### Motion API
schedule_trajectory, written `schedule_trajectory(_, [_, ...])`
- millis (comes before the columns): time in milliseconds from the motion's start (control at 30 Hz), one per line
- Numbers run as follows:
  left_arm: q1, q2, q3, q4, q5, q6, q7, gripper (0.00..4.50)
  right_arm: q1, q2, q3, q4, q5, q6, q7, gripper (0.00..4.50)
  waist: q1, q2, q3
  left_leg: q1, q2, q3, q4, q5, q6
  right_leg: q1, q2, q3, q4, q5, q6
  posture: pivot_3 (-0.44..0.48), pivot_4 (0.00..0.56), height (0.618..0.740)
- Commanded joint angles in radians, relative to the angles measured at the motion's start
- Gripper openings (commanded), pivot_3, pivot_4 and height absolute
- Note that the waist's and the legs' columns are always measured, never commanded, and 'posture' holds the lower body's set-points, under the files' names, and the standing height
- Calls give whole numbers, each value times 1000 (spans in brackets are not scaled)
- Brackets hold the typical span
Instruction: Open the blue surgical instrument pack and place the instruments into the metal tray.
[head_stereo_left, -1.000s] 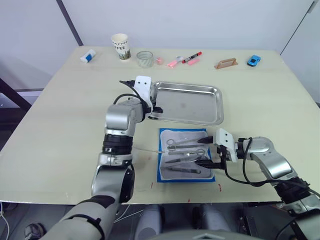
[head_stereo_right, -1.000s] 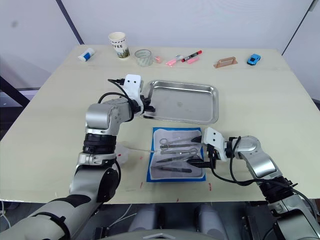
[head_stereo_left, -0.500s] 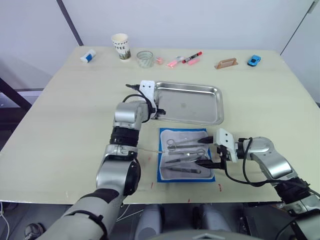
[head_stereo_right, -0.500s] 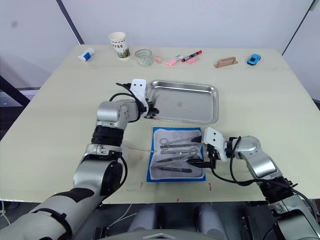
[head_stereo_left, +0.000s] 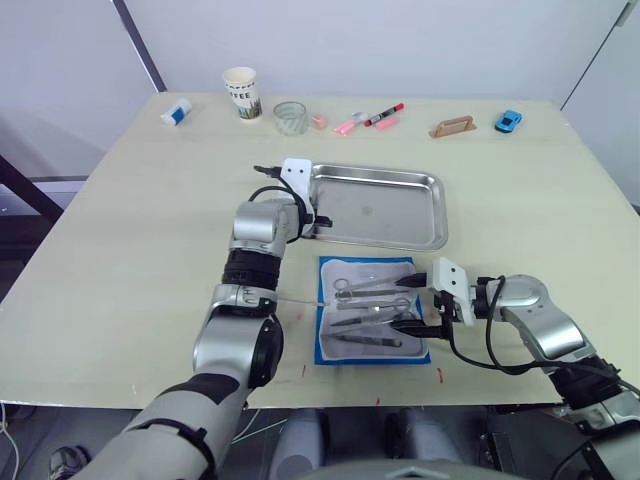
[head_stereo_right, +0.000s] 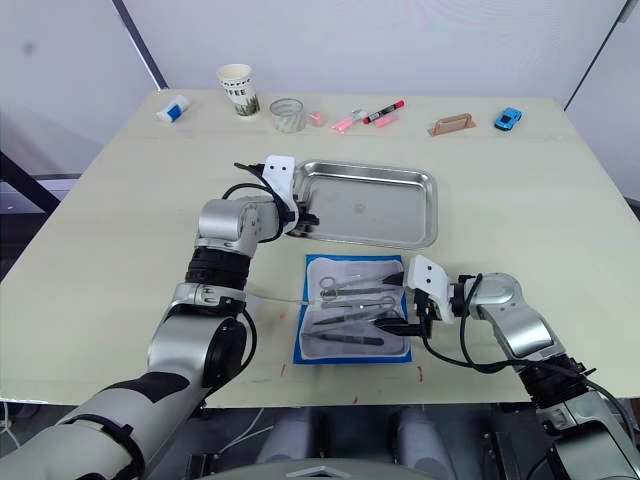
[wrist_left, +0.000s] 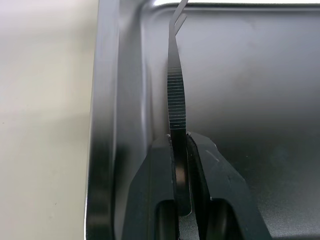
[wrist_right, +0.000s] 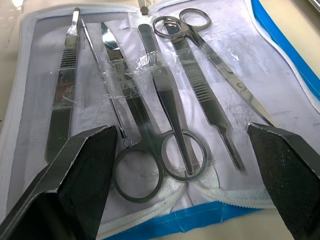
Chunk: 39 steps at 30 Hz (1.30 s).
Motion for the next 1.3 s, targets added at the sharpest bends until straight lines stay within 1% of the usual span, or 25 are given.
schedule_trajectory(33, [-28, 1, -5, -3, 6, -21, 0, 41, 45, -19, 39, 44, -35, 51, 10, 4500, 0, 0, 0, 0, 0, 0, 0, 0, 0, 0, 0, 0, 0, 0, 0, 0, 150, 740])
schedule_trajectory(167, [-33, 2, -1, -2, 5, -22, 4, 41, 43, -20, 37, 47, -35, 51, 12, 4500, 0, 0, 0, 0, 0, 0, 0, 0, 0, 0, 0, 0, 0, 0, 0, 0, 150, 740])
schedule_trajectory(367, [-16, -2, -12, -66, 1, 11, 0, 41, 43, -18, 37, 47, -35, 50, 10, 4500, 0, 0, 0, 0, 0, 0, 0, 0, 0, 0, 0, 0, 0, 0, 0, 0, 150, 740])
schedule_trajectory(467, [-7, -4, -10, -69, 2, 7, 5, 41, 39, -15, 39, 53, -37, 47, 11, 4500, 0, 0, 0, 0, 0, 0, 0, 0, 0, 0, 0, 0, 0, 0, 0, 0, 150, 740])
schedule_trajectory(500, [-7, -4, -11, -68, 5, 4, 9, 914, 37, -14, 40, 54, -37, 47, 12, 4500, 0, 0, 0, 0, 0, 0, 0, 0, 0, 0, 0, 0, 0, 0, 0, 0, 150, 740])
schedule_trajectory(567, [-9, -5, -13, -70, 6, 3, 10, 1810, 36, -13, 40, 55, -36, 47, 12, 4500, 0, 0, 0, 0, 0, 0, 0, 0, 0, 0, 0, 0, 0, 0, 0, 0, 150, 740])
schedule_trajectory(700, [-5, -4, -22, -101, 4, 16, 4, 1810, 37, -13, 40, 55, -37, 47, 12, 4500, 0, 0, 0, 0, 0, 0, 0, 0, 0, 0, 0, 0, 0, 0, 0, 0, 150, 740])
schedule_trajectory(833, [18, 2, -14, -231, -36, 21, -41, 1810, 40, -15, 35, 50, -34, 50, 8, 4500, -1, 0, 0, 0, 0, 0, 0, 0, 0, 0, 0, 0, 0, 0, 0, 0, 150, 740])
schedule_trajectory(967, [80, 38, -25, -406, -102, 43, -149, 1810, 45, -18, 31, 46, -32, 50, 7, 4500, -1, 0, 0, 0, 0, 0, 0, 0, -1, 0, 0, 1, 0, 0, 0, 0, 150, 740])
schedule_trajectory(1000, [106, 53, -27, -452, -118, 23, -182, 1810, 46, -19, 30, 44, -31, 51, 7, 4500, 0, 0, 0, 0, 0, 0, 0, 0, -1, 0, 0, 0, 0, 0, 0, 0, 150, 740])
schedule_trajectory(1033, [142, 69, -30, -501, -157, -29, -260, 1810, 47, -19, 30, 42, -31, 51, 7, 4500, -1, 0, 0, 0, 0, 0, 0, 0, -1, 0, 0, 0, 0, 0, 0, 0, 150, 740])
schedule_trajectory(1067, [176, 96, -41, -549, -182, -43, -317, 1810, 47, -19, 29, 42, -31, 50, 7, 4500, -1, 1, 0, 0, 0, 0, 0, 0, -1, 0, 0, 1, 0, 0, 0, 0, 150, 740])
schedule_trajectory(1100, [224, 124, -48, -582, -191, -147, -392, 1810, 47, -18, 28, 42, -30, 49, 7, 4500, -1, 1, 0, 0, 0, 0, 0, 0, -1, 0, -1, 1, 0, 0, 0, 0, 150, 740])
schedule_trajectory(1133, [269, 167, -59, -619, -224, -177, -484, 1810, 47, -18, 28, 42, -30, 48, 8, 4500, -1, 1, 0, 0, 0, 1, 0, 0, -1, 0, -1, 1, 0, 0, 0, 0, 150, 740])
schedule_trajectory(1167, [298, 198, -68, -640, -245, -196, -543, 1810, 47, -18, 27, 42, -30, 47, 8, 4500, -1, 1, 0, 1, 0, 1, -1, 1, -1, 0, -1, 0, 0, 0, 0, 0, 150, 740])
schedule_trajectory(1267, [356, 249, -56, -685, -302, -228, -645, 1810, 46, -16, 26, 45, -31, 44, 8, 4500, 1, 1, 0, 0, 0, 0, 0, 1, -1, 0, -1, 0, 0, 0, 0, 0, 150, 740])
schedule_trajectory(1300, [390, 283, -53, -706, -323, -267, -717, 1810, 46, -14, 25, 45, -31, 44, 8, 4500, 1, 1, 0, 0, 0, 0, 0, 0, -1, 0, -1, 0, 0, 0, 0, 0, 150, 740])
